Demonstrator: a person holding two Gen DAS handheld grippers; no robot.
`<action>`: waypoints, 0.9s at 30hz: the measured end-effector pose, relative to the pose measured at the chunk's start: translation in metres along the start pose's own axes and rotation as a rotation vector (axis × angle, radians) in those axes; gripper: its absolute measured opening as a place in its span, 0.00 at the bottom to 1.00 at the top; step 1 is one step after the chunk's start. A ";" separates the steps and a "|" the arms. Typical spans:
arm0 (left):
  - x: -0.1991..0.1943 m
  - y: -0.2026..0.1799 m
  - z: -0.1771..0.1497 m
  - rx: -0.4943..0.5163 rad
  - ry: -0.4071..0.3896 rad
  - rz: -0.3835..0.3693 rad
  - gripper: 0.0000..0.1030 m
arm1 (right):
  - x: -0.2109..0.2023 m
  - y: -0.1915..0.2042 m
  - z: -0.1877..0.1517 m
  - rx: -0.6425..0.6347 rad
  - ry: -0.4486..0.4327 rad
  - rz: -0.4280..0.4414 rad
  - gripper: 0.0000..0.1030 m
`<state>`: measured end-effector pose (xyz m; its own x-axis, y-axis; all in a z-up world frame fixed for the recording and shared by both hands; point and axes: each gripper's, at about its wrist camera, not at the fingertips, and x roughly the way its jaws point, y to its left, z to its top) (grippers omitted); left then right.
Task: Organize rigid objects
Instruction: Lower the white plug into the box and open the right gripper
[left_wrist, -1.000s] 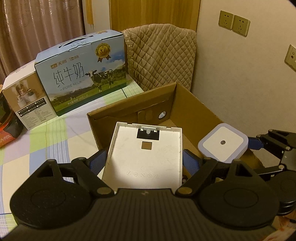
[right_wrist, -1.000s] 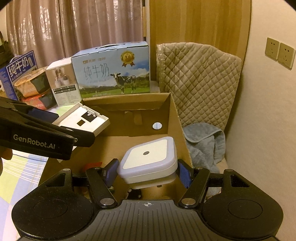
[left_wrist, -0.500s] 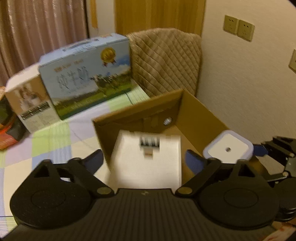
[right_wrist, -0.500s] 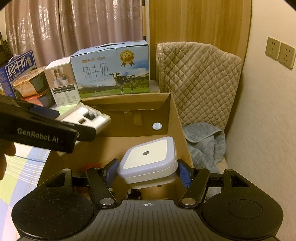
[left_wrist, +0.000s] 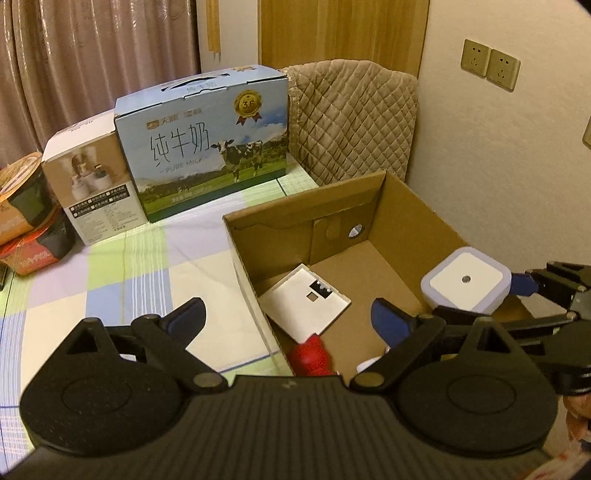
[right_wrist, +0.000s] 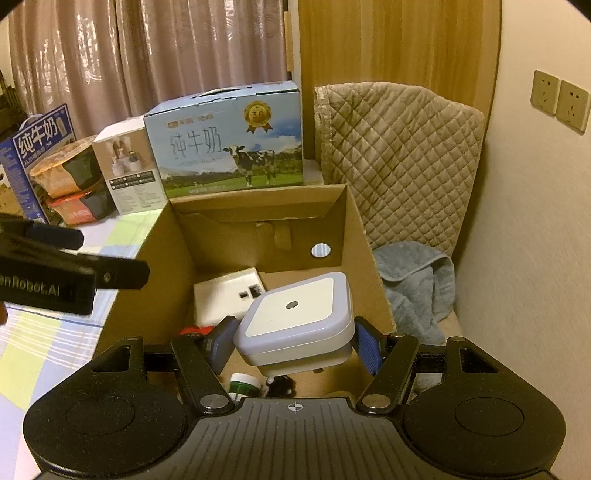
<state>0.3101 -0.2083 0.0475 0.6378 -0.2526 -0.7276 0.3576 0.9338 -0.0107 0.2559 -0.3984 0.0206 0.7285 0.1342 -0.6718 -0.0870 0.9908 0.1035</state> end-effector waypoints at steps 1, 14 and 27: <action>-0.001 0.000 -0.002 0.001 0.002 -0.001 0.91 | -0.001 0.001 0.000 0.000 0.000 0.001 0.62; -0.014 0.002 -0.009 -0.013 0.002 0.005 0.91 | -0.011 0.008 0.004 0.001 -0.009 0.008 0.62; -0.011 0.004 -0.009 -0.010 0.010 0.005 0.91 | -0.006 0.009 0.006 0.009 0.015 0.010 0.62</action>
<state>0.2984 -0.1997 0.0492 0.6323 -0.2456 -0.7348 0.3477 0.9375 -0.0142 0.2551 -0.3906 0.0295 0.7174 0.1446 -0.6815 -0.0879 0.9892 0.1173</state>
